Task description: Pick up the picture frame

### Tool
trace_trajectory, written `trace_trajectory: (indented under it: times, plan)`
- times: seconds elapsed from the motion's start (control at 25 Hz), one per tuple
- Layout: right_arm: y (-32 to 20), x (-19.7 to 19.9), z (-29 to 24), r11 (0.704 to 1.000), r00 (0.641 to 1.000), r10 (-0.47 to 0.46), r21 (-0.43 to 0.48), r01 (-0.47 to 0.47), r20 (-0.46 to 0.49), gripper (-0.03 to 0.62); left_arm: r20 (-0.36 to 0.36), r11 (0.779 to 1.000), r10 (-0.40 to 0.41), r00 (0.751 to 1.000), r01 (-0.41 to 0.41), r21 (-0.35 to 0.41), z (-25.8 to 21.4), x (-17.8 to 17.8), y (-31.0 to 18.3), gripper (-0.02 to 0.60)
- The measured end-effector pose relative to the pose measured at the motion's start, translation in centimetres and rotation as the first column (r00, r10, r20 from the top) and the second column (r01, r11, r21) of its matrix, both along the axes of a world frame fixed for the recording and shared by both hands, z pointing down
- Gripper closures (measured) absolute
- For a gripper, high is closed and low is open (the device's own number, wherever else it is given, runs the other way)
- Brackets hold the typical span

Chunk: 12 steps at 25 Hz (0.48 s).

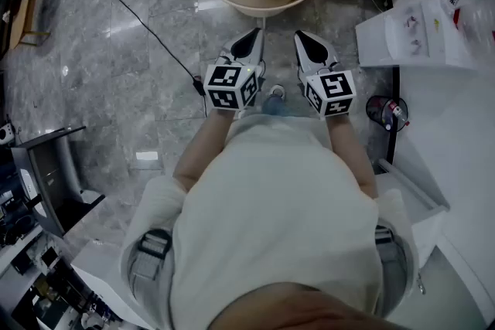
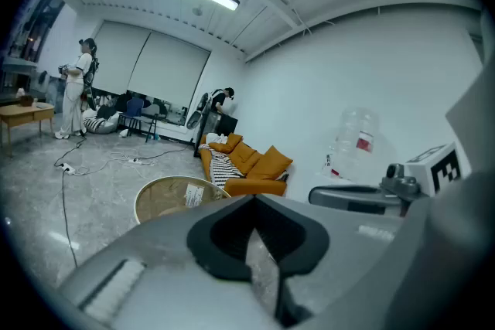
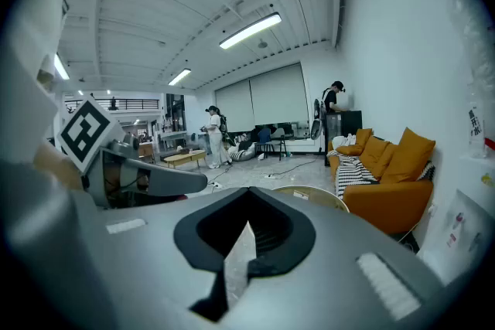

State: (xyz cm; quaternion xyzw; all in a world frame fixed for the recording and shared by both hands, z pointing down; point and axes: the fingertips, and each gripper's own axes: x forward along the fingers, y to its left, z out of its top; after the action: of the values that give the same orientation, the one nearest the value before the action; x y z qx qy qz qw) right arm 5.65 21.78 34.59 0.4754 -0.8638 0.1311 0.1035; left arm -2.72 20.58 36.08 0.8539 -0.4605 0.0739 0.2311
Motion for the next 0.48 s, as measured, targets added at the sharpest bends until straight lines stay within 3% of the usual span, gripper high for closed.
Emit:
trace_trajectory:
  times: [0.48]
  plan:
    - [2.6, -1.3, -0.7, 0.997, 0.998, -0.063, 0.046, 0.062, 0.019, 0.595, 0.022, 0.999, -0.015, 1.000, 0.014, 0.049, -1.4, 0.3, 2.2, 0.580]
